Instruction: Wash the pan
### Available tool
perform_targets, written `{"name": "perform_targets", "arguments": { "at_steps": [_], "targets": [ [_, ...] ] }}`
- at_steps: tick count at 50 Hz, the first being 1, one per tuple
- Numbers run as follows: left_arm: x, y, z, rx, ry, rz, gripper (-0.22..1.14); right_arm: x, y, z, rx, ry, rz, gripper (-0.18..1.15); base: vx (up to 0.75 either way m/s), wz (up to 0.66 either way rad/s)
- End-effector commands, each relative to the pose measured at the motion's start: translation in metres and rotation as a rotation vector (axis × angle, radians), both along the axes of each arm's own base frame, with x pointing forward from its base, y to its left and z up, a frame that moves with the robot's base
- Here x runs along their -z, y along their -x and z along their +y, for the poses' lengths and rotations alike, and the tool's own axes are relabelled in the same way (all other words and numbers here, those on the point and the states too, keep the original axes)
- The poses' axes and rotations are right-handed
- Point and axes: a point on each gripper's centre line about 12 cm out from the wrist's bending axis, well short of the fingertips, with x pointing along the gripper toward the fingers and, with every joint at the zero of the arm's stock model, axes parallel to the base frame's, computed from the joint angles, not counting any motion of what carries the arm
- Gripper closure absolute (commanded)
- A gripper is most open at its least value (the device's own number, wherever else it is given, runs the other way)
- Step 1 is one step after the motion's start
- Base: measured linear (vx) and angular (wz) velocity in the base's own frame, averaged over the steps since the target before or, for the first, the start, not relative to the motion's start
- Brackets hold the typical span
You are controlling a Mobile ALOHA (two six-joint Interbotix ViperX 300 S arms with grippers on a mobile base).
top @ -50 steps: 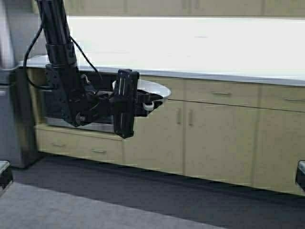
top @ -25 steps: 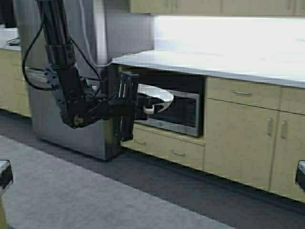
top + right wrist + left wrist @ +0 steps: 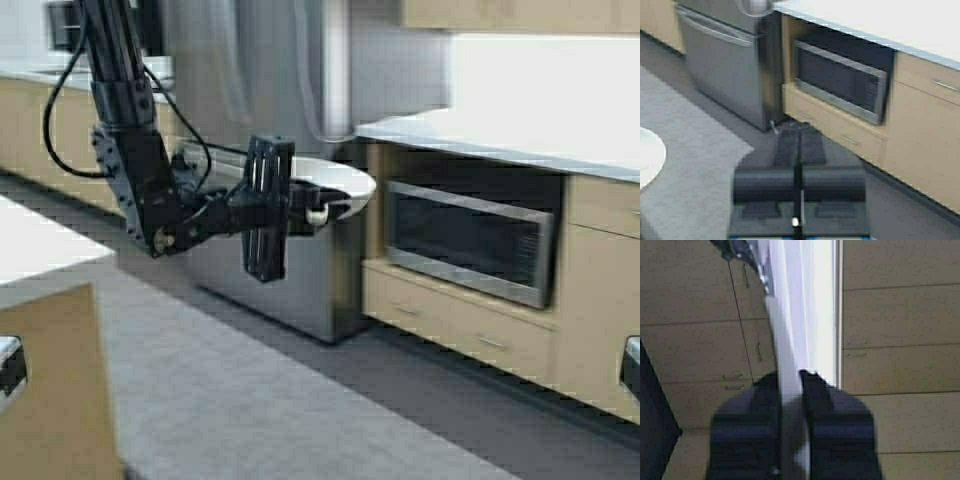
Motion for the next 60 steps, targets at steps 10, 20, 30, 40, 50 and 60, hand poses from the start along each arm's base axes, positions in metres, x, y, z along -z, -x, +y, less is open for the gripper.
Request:
{"name": "perform_targets", "arguments": {
  "at_steps": [10, 20, 30, 40, 50, 60],
  "targets": [
    [-0.025, -0.001, 0.002, -0.005, 0.033, -0.061, 0.89, -0.009, -0.003, 0.000, -0.001, -0.002, -0.023, 0.90, 0.18, 0.55],
    [-0.025, 0.005, 0.005, -0.006, 0.045, -0.063, 0.89, -0.011, -0.004, 0.000, -0.001, -0.002, -0.029, 0.90, 0.19, 0.57],
    [-0.027, 0.011, 0.009, -0.010, 0.051, -0.058, 0.89, -0.009, -0.004, 0.000, -0.001, -0.002, -0.021, 0.90, 0.18, 0.54],
    [-0.026, 0.016, 0.014, -0.028, 0.052, -0.053, 0.89, -0.003, -0.010, 0.000, -0.001, -0.002, 0.011, 0.90, 0.16, 0.39],
    [-0.026, 0.026, 0.020, -0.026, 0.047, -0.042, 0.89, -0.003, -0.009, 0.000, -0.002, 0.000, 0.006, 0.90, 0.16, 0.35],
    [-0.027, 0.037, 0.037, -0.052, 0.041, -0.052, 0.89, -0.006, -0.009, 0.000, -0.002, 0.000, -0.003, 0.90, 0.17, 0.30]
  ]
}}
